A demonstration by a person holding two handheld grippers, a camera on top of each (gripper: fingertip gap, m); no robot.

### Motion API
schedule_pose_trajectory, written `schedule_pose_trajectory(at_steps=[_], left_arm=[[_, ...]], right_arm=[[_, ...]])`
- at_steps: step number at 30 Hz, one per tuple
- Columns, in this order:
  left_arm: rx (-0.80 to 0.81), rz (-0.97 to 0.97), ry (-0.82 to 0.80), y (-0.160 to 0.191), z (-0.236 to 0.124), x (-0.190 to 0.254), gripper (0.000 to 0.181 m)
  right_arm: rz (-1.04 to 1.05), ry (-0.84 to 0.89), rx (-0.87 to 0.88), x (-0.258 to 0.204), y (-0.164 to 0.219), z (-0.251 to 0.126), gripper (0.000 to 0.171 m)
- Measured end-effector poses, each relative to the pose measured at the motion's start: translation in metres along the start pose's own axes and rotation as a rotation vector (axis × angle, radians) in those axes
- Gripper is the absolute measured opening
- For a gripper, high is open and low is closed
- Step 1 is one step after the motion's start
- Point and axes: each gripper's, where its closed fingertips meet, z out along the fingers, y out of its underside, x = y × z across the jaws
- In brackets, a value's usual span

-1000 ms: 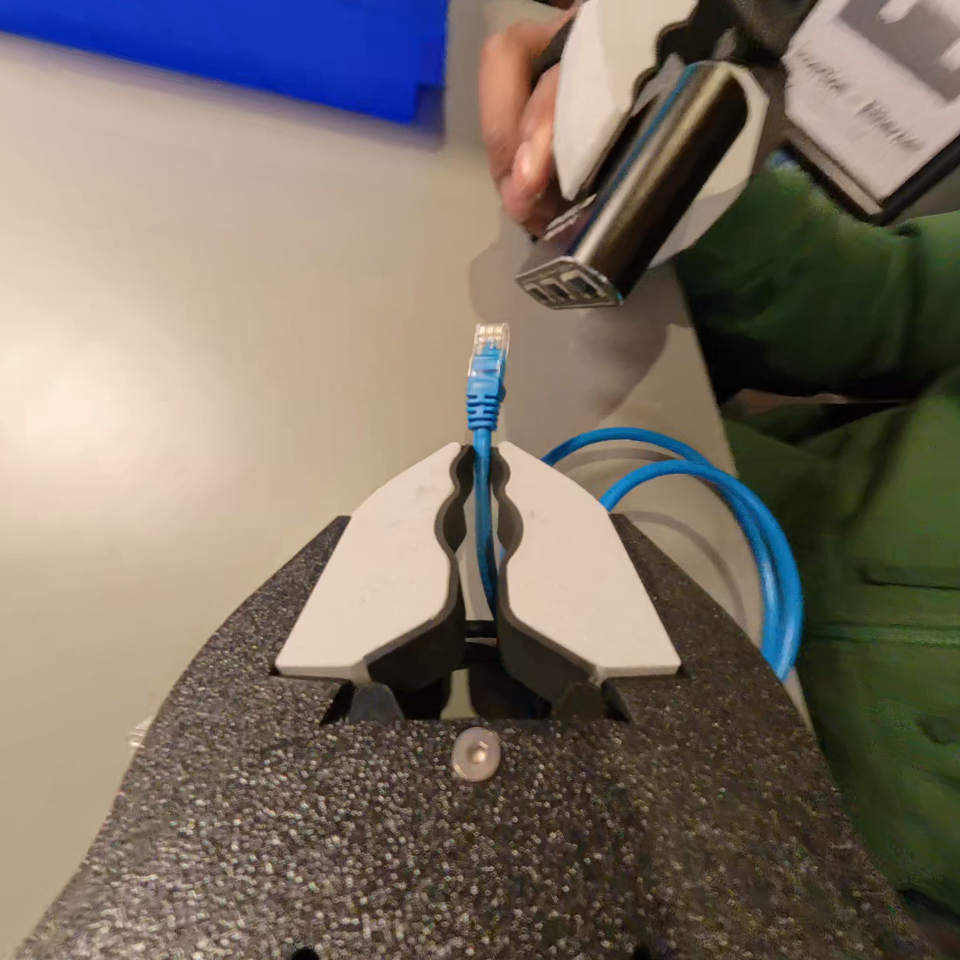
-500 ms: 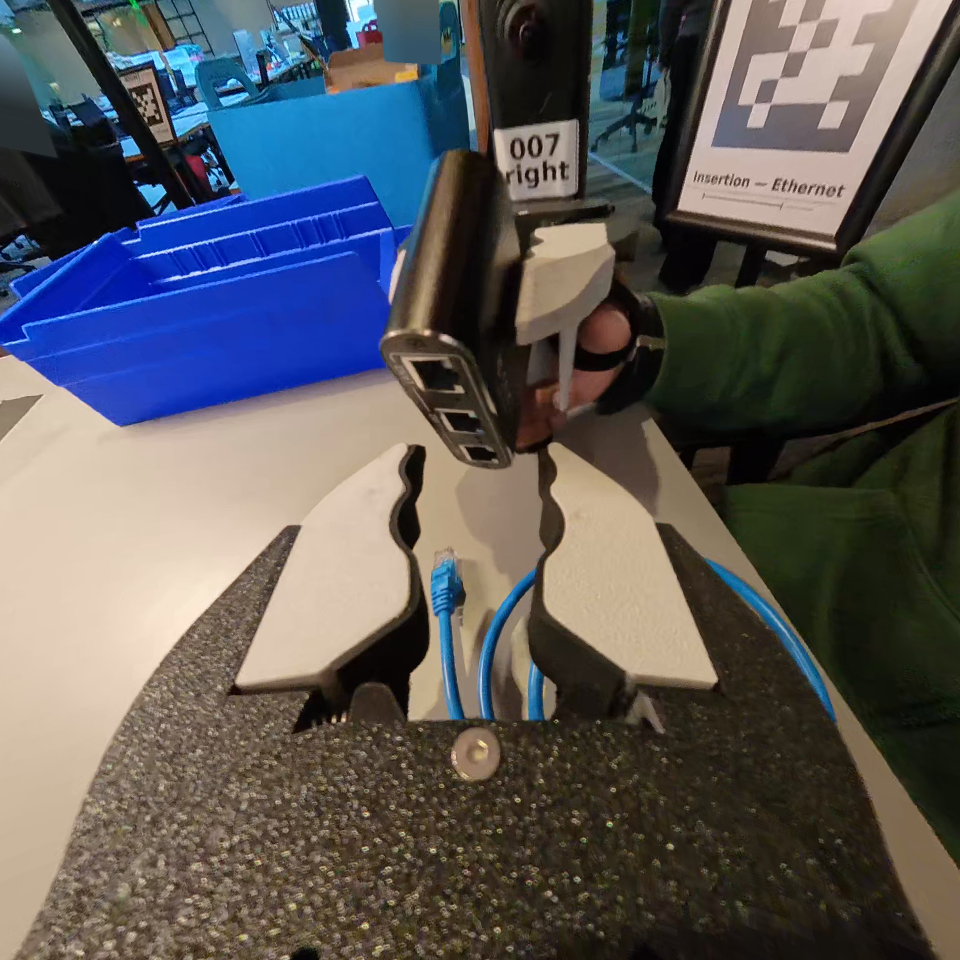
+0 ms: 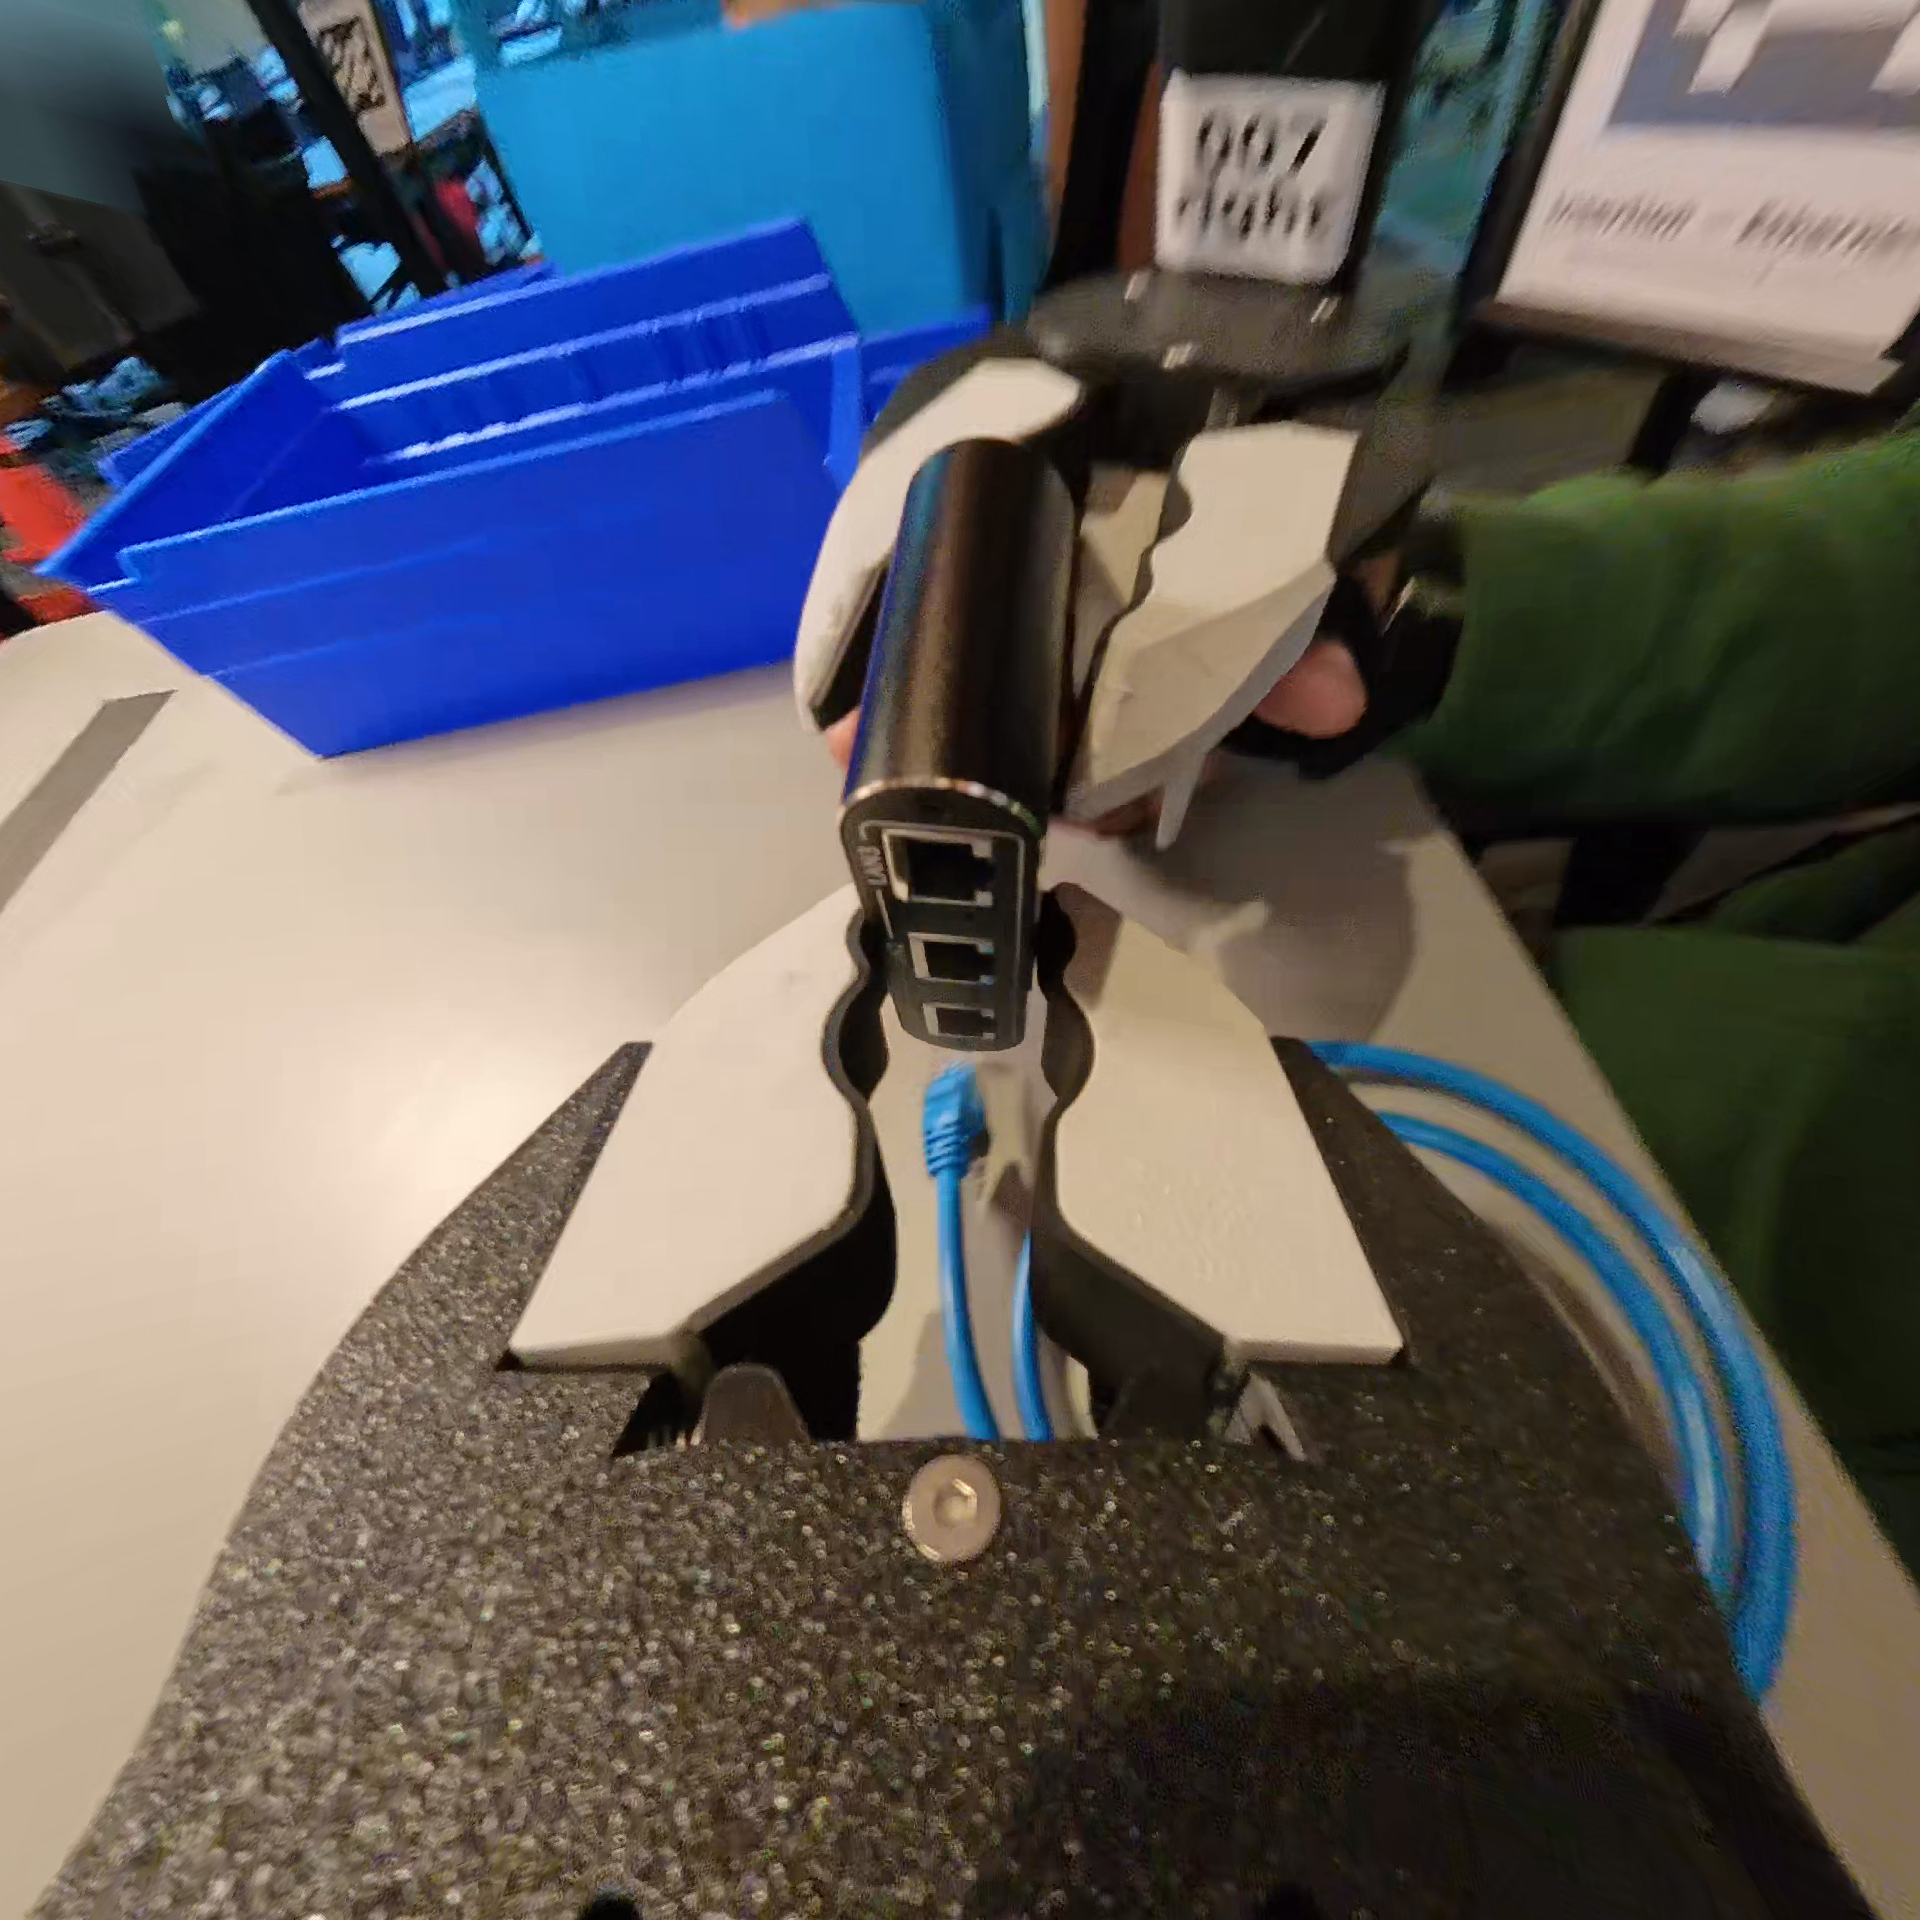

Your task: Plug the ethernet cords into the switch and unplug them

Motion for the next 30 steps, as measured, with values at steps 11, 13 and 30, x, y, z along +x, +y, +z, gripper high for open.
schedule_pose_trajectory(at_steps=[11, 13, 30], left_arm=[[-0.4, 0.402, -0.323, 0.043, 0.009, -0.032, 0.026], [-0.419, 0.46, -0.345, 0.043, 0.012, -0.032, 0.026], [-0.35, 0.298, -0.274, 0.043, 0.001, -0.031, 0.033]], right_arm=[[-0.615, 0.145, -0.389, 0.007, 0.028, -0.017, 0.042], [-0.711, 0.159, -0.511, 0.009, 0.045, -0.015, 0.043], [-0.919, 0.342, -0.629, 0.051, 0.069, -0.033, 0.029]])
